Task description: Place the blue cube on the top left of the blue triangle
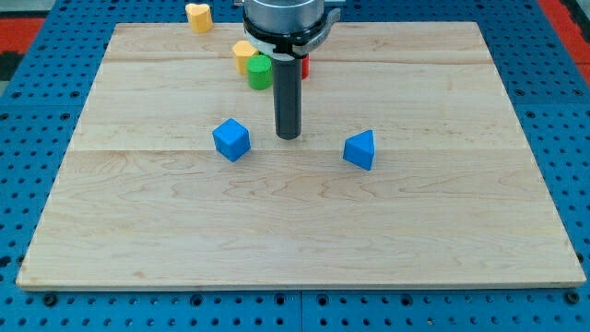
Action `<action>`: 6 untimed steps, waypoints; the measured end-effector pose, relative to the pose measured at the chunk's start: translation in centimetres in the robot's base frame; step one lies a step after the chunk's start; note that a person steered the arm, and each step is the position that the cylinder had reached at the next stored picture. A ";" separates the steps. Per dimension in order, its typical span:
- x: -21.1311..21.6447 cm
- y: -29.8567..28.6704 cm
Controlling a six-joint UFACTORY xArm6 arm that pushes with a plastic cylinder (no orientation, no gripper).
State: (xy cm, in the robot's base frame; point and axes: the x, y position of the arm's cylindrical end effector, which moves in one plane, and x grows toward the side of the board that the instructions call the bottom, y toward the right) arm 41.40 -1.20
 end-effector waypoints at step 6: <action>-4.4 -9.9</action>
State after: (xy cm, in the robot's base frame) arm 37.01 -11.12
